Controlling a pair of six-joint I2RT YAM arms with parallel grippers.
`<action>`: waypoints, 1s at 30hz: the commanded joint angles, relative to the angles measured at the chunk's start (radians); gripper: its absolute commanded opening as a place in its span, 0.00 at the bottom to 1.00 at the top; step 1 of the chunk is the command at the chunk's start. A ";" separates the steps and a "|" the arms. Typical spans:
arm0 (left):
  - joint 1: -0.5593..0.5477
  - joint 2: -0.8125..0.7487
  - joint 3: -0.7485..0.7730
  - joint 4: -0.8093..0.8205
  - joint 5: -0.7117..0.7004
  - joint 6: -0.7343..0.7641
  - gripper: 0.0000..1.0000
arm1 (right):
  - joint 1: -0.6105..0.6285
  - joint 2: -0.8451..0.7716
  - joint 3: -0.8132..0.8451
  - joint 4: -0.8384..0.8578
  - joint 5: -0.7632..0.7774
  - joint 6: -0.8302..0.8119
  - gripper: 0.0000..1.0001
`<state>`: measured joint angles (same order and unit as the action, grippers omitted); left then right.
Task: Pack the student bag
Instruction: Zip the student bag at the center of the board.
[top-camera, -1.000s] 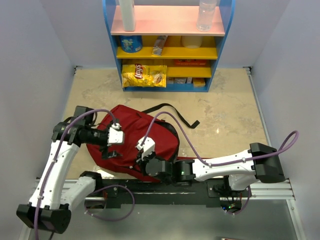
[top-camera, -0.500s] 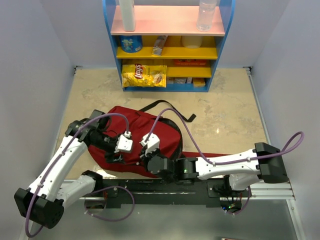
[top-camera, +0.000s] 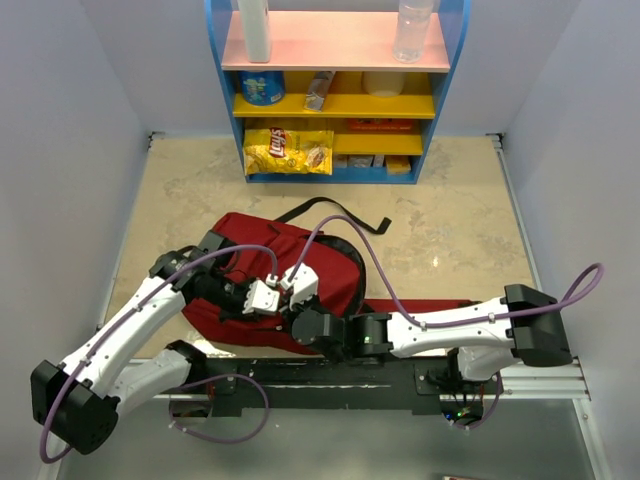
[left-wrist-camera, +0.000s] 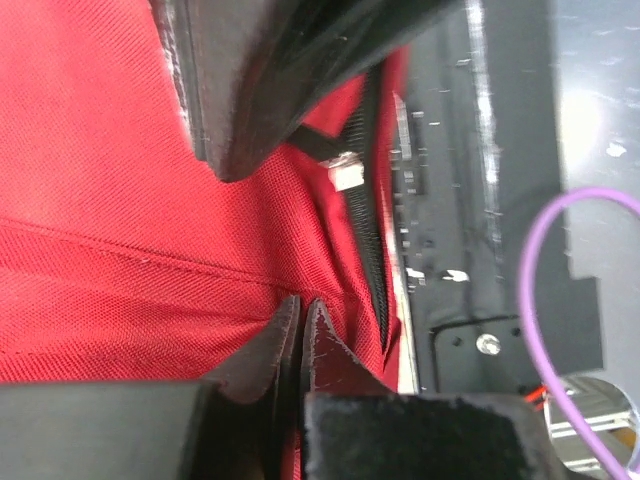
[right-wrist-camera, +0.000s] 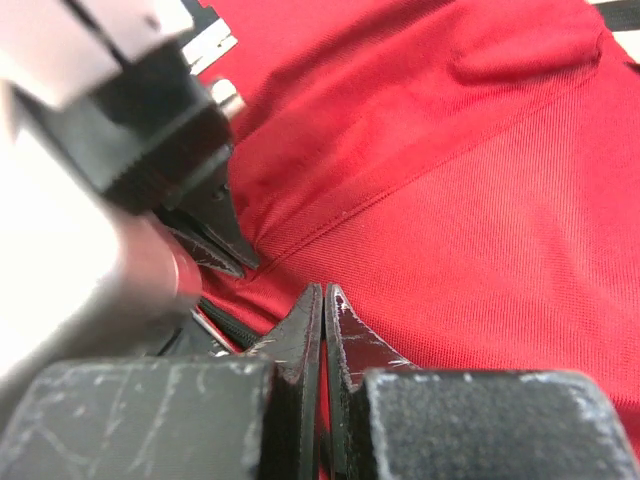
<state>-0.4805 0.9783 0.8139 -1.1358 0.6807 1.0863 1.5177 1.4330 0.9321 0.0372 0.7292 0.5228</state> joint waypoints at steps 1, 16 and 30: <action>0.000 0.048 -0.071 0.227 -0.271 -0.121 0.00 | -0.047 0.023 0.033 0.023 -0.005 0.039 0.00; 0.221 0.221 0.002 0.568 -0.366 -0.062 0.00 | -0.280 0.236 0.123 0.090 -0.221 0.048 0.00; 0.232 0.072 0.174 0.177 -0.077 0.087 0.56 | -0.323 0.238 0.203 0.148 -0.292 0.049 0.00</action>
<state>-0.2527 1.0843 0.9443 -0.8413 0.4816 1.0885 1.1973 1.7252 1.0977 0.1394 0.4706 0.5686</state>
